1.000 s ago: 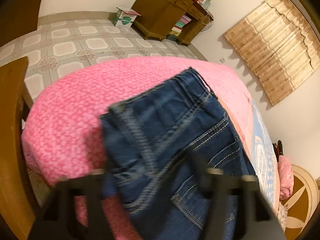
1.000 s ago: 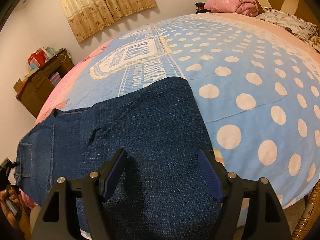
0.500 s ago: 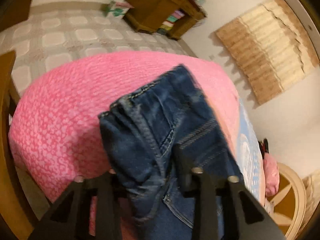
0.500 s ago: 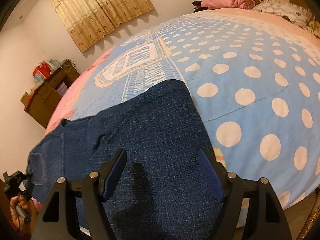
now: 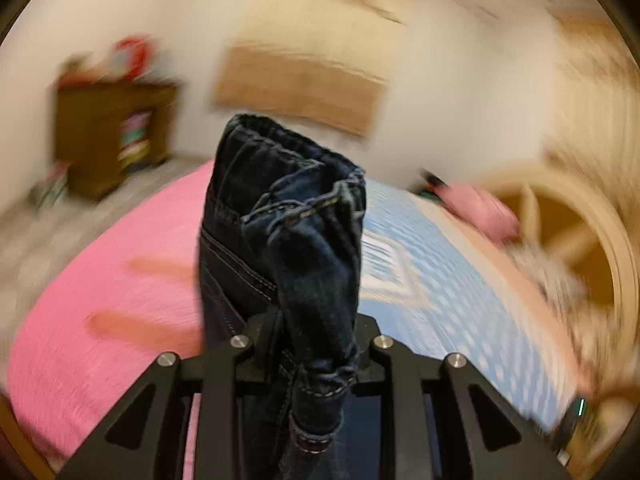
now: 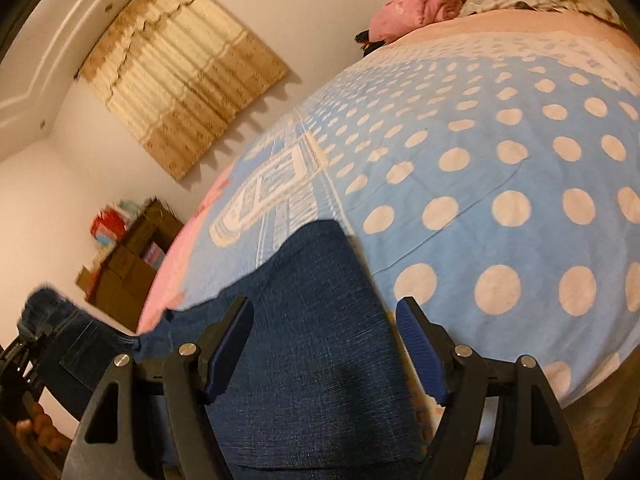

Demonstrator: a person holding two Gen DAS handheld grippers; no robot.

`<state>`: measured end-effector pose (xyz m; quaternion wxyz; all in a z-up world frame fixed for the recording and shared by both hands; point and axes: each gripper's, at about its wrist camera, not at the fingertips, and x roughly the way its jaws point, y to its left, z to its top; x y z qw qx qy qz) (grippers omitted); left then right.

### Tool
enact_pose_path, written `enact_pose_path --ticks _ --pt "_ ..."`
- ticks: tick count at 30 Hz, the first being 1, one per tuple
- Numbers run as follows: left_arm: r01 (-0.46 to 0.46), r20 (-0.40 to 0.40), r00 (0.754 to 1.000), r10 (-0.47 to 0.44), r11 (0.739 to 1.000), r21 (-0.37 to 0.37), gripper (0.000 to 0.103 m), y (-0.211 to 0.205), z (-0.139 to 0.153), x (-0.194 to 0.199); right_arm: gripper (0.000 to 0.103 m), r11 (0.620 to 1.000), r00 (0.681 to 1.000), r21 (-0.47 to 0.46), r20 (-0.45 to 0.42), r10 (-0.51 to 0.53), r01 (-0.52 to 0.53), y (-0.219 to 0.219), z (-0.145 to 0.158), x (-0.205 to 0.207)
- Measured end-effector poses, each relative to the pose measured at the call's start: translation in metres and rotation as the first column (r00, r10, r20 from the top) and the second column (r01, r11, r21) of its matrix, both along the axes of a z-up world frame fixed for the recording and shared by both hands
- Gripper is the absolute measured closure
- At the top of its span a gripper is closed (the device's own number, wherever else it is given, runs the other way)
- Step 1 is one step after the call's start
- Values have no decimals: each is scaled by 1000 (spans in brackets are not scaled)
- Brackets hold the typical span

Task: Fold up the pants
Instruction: 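Fold the held waistband over toward the leg hem with the left gripper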

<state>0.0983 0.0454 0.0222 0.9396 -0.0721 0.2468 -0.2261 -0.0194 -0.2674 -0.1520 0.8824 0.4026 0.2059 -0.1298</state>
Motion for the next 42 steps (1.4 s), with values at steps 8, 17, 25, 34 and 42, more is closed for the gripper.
enact_pose_path --ticks 8,17,25,34,42 --pt "392 -74 920 -385 907 153 78 -151 -52 -47 27 992 996 105 37 -77 73 -21 -7 -33" --pt "468 -159 883 -442 803 368 77 -225 -118 -81 27 955 990 267 28 -140 128 -43 -30 -56" --pt "428 -143 894 -426 712 557 60 -256 -148 -111 27 957 991 267 25 -128 116 -41 -31 -54" --pt "452 -203 890 -407 737 503 30 -237 -133 -123 27 936 990 330 16 -139 126 -48 -42 -56" --pt "392 -211 920 -331 777 491 25 -215 -108 -115 27 978 991 157 -32 -134 137 -31 -18 -51"
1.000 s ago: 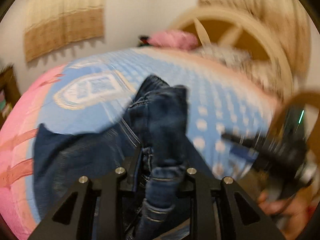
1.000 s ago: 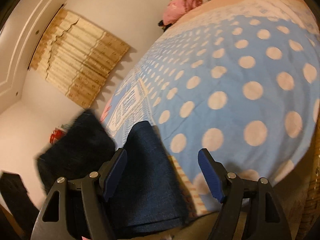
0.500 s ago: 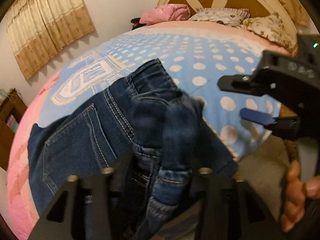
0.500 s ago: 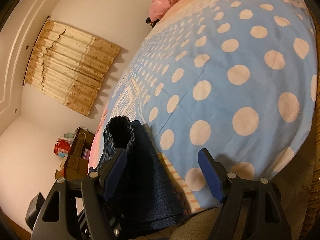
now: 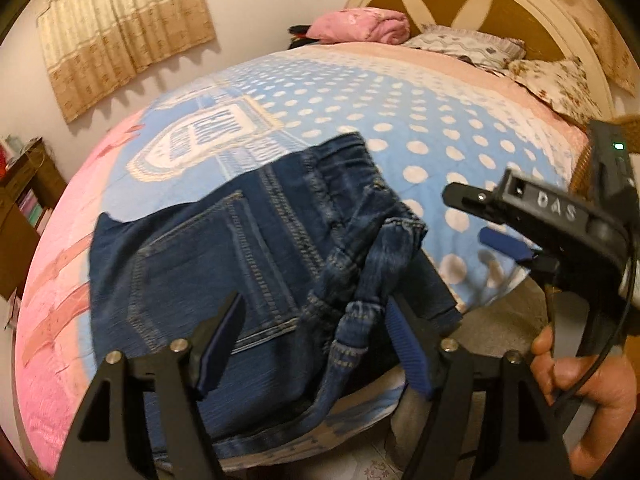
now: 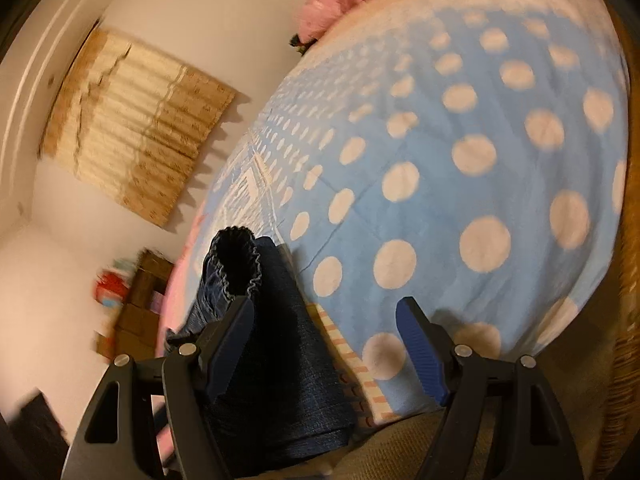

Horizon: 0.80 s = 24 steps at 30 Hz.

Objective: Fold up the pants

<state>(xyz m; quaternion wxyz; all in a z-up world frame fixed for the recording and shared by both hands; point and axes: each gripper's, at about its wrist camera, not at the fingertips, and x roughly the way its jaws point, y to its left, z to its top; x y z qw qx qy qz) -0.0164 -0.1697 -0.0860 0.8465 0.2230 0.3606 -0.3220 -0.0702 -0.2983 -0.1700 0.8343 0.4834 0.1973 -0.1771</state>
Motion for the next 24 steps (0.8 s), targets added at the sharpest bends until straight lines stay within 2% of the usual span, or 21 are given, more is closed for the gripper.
enact_pose_path --ticks 3,5,8,10,12,16,17,21,24 --pt "-31 3 1000 31 999 -15 25 12 8 4 27 982 999 -187 -39 34 -40 23 29 8" --pt "-63 28 998 63 998 -17 25 20 14 7 27 959 996 -273 -57 61 -75 36 43 13" --pt "-94 41 995 95 995 -34 25 30 21 16 27 940 994 -327 -76 74 -95 44 56 20" --pt "-122 42 991 123 992 -37 25 36 21 23 27 940 994 -326 -65 85 -102 43 61 22" --pt "-165 28 986 165 986 -21 25 42 14 36 27 928 987 -335 -82 141 -161 45 64 31" --pt "-293 -4 956 294 955 43 25 61 -9 69 27 886 949 -357 -212 231 -296 60 55 53" --pt "-325 -26 945 327 944 56 25 68 -15 78 27 880 933 -340 -260 251 -331 63 48 58" --pt "-420 -76 901 428 902 102 22 98 -39 106 27 894 886 -216 -350 305 -393 64 16 57" --pt "-463 -128 872 472 882 92 16 118 -46 116 27 919 892 -115 -315 325 -376 53 6 47"
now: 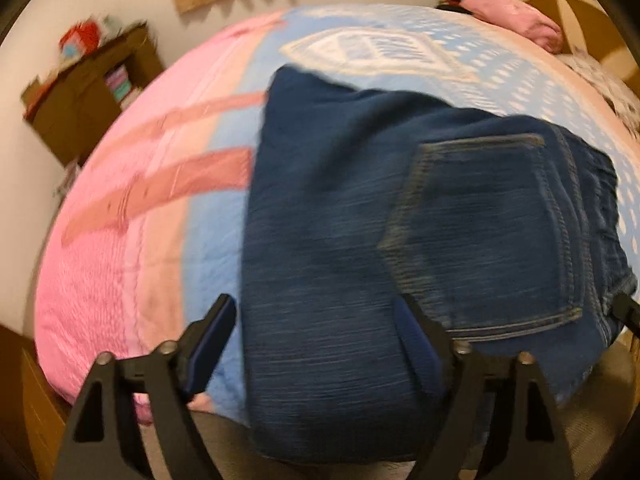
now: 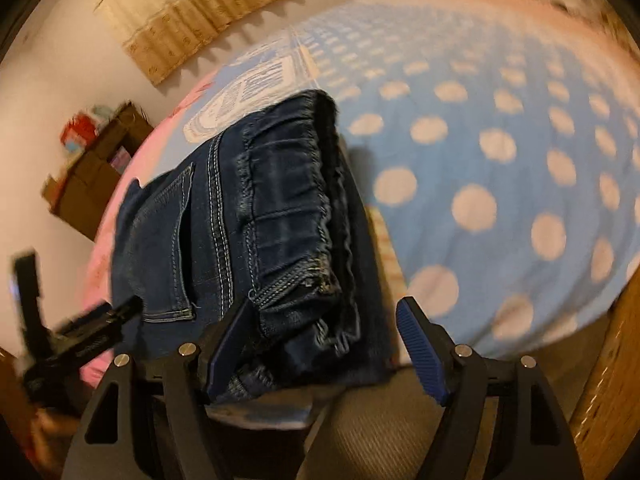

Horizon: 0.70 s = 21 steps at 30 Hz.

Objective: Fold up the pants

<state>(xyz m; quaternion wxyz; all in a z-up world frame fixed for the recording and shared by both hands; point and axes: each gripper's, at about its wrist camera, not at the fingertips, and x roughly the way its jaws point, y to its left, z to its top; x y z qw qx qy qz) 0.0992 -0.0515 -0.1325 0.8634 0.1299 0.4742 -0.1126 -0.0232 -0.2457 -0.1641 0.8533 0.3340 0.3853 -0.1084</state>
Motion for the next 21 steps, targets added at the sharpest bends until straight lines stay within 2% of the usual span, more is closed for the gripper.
enact_pose_path --ticks 2,5,7,10,12,13,14,18,21 --pt "-33 -13 999 33 999 -8 16 10 3 3 27 1000 1000 14 -3 -12 12 -4 2 -4" --pt "-51 -2 999 51 998 -40 17 16 17 9 27 997 999 -64 39 -30 33 -9 25 -10" --pt "-52 42 998 54 997 -55 16 14 32 21 28 991 992 -118 111 -53 66 -15 47 -8" --pt "-44 116 992 49 998 -44 16 0 52 47 30 984 984 -173 175 -18 49 -24 73 19" --pt "-25 158 987 31 999 -42 16 -14 61 68 53 972 981 -232 191 27 18 -23 86 44" --pt "-15 174 985 21 999 -37 16 -20 63 77 71 967 979 -255 193 72 -21 -22 89 60" --pt "-5 183 983 10 1000 -25 16 -31 62 90 76 963 976 -265 189 104 -51 -20 90 71" --pt "-28 130 991 25 999 22 16 -50 43 130 77 949 983 -284 78 165 -137 -17 69 118" --pt "-81 62 995 80 997 13 15 -43 18 148 78 955 990 -260 -21 142 -143 -21 39 120"
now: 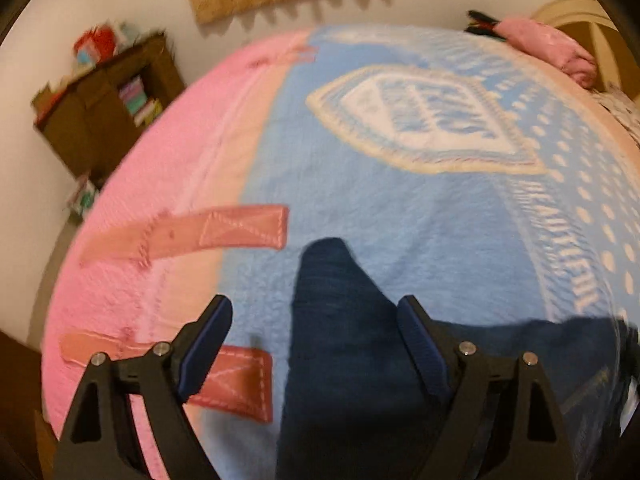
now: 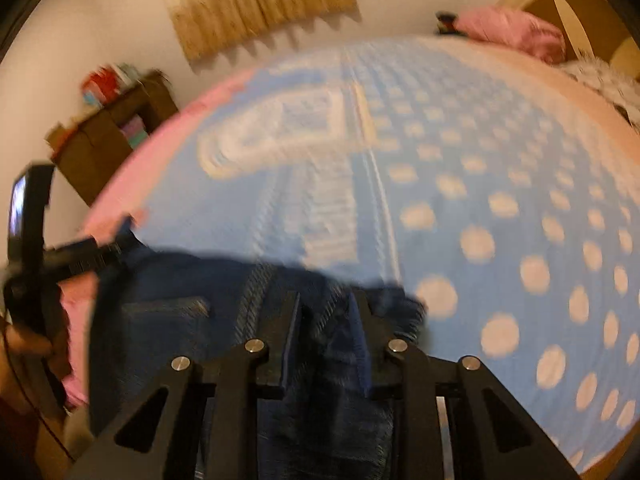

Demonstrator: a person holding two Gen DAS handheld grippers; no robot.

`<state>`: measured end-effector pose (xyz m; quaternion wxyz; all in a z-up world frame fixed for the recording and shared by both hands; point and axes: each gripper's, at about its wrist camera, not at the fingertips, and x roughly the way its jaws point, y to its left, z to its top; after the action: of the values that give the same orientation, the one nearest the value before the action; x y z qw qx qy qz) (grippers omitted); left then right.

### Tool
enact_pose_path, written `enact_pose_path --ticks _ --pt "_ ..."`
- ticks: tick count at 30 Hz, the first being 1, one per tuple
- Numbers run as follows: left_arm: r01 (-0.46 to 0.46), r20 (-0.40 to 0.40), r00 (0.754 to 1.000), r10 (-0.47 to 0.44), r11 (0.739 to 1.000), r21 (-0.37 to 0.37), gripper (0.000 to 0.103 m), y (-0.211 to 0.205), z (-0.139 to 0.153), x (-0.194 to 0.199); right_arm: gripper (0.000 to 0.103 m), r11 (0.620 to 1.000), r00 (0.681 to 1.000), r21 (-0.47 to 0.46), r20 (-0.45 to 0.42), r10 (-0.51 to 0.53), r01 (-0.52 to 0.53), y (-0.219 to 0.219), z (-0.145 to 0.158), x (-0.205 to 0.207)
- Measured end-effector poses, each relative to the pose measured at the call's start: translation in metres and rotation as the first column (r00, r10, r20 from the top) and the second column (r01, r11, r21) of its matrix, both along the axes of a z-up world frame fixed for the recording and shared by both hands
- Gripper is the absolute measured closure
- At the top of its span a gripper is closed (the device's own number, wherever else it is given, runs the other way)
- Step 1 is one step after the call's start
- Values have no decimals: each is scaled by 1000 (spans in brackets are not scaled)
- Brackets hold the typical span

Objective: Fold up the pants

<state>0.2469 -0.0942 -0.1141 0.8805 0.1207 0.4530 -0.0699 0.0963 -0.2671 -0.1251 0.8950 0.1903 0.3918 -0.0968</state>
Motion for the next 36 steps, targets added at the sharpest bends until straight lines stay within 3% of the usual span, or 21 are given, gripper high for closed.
enact_pose_path --ticks 3,7,10,12,13,15,16,17,20,26,29,32,36 --pt "-64 -86 995 59 996 -62 9 17 -24 22 79 998 1000 65 23 0 -2 -9 -20 -20" --pt "-95 -57 994 93 994 -44 2 18 -29 31 79 998 1000 58 24 -12 11 -5 -19 -22" --pt "-98 -80 993 89 988 -117 2 29 -13 31 77 995 998 99 54 -24 18 -8 -16 -26" --pt "-75 -47 997 67 981 -177 2 41 8 21 76 987 994 157 94 -58 42 -14 -8 -40" --pt "-48 -22 999 45 977 -208 2 47 20 13 72 979 988 199 132 -82 54 -19 -4 -50" --pt "13 25 1000 -7 966 -259 2 59 43 -7 51 948 963 312 231 -136 59 -32 0 -73" --pt "35 48 999 -23 962 -270 0 63 50 -16 32 932 953 359 257 -160 60 -39 -2 -83" --pt "48 82 996 -26 962 -267 0 66 58 -26 27 911 944 408 271 -188 65 -46 -5 -93" --pt "39 172 985 3 969 -242 0 77 68 -45 27 836 928 541 256 -272 95 -66 -24 -116" --pt "-39 52 997 58 949 -313 0 106 41 -52 27 768 928 632 215 -303 104 -72 -47 -130" --pt "-40 -6 999 41 933 -357 0 108 24 -65 27 764 942 639 192 -276 94 -70 -56 -121" --pt "-30 -73 997 1 917 -399 0 103 9 -68 27 734 952 672 157 -265 93 -69 -71 -104" --pt "-14 -100 995 -26 925 -379 0 92 -3 -72 27 731 952 676 159 -262 88 -68 -74 -100"
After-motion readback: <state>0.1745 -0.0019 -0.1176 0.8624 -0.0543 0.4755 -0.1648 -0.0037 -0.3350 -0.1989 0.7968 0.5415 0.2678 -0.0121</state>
